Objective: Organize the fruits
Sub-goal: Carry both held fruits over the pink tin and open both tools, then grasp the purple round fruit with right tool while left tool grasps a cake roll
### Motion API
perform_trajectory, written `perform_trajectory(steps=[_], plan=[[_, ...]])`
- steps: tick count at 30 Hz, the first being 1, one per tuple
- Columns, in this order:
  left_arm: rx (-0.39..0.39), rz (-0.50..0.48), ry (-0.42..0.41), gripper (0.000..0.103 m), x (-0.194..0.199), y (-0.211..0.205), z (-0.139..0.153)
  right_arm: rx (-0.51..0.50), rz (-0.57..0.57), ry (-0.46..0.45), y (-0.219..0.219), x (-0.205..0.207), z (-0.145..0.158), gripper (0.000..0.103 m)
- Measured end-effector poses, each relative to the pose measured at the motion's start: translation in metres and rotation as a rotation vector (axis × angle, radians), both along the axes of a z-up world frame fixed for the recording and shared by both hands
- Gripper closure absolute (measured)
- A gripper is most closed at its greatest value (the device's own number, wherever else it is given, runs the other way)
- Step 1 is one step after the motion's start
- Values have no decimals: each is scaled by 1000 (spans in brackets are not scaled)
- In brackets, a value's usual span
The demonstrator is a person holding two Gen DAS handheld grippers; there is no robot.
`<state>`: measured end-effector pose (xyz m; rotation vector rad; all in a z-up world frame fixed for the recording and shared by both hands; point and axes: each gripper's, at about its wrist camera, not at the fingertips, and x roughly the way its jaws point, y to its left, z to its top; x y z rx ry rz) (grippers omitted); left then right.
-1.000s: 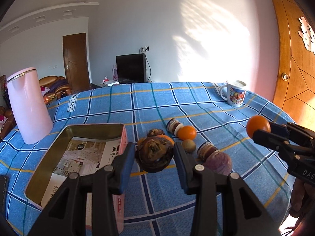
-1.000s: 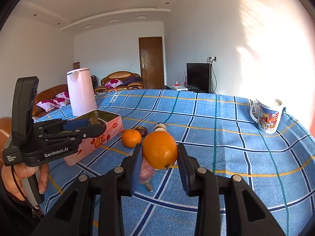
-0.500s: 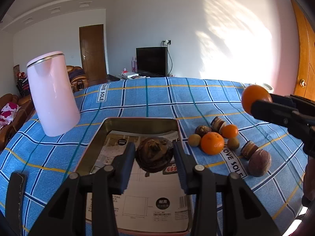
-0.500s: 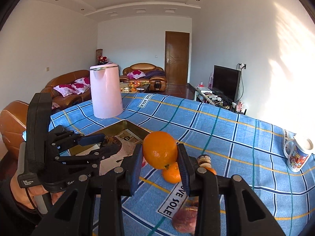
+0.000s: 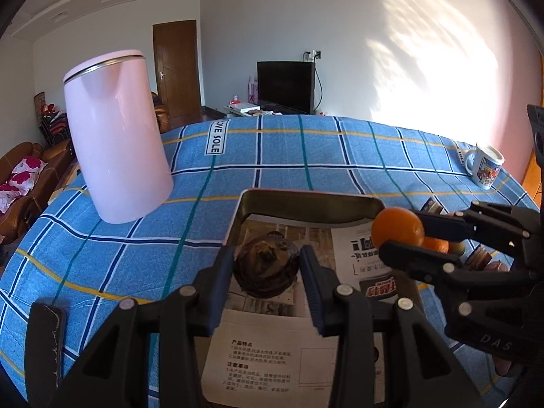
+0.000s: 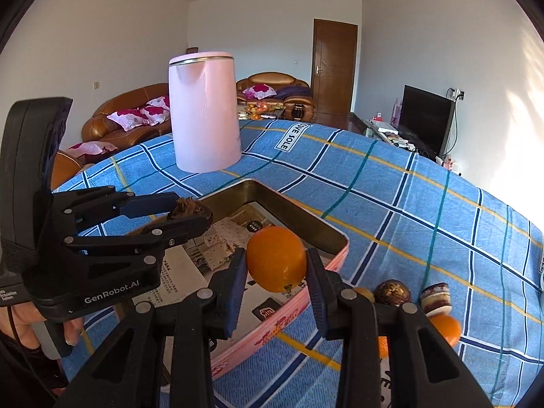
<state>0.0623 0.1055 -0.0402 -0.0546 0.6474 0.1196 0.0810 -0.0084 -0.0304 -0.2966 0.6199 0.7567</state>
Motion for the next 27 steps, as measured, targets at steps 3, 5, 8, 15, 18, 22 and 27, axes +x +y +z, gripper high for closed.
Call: perform_trajectory(steps=[3,5,8,15,18,22,27], plan=[[8,3,13,61,2,2,-3,-16,10,13,11,3,-10,67],[7,5,24,61,4,3,-6,-24,13,16,16,2,-14,67],[4,14,33,59,6,4,-10,-55,22,21,25,0,-21,66],[-3,22,-11,32,-11,-3,-2,-54,-8,-11,7,-15,-13,50],[-18,16,-47,18,-22,-11,4,-47,-68,-66,-28,-32,-1,39],[-36,-31,-58,17,-25,-33,7,-101,-211,-144,-89,-54,3,32],[-46,-85,-41,10,-20,-65,4,-109,-363,-66,-147,-53,-11,32]])
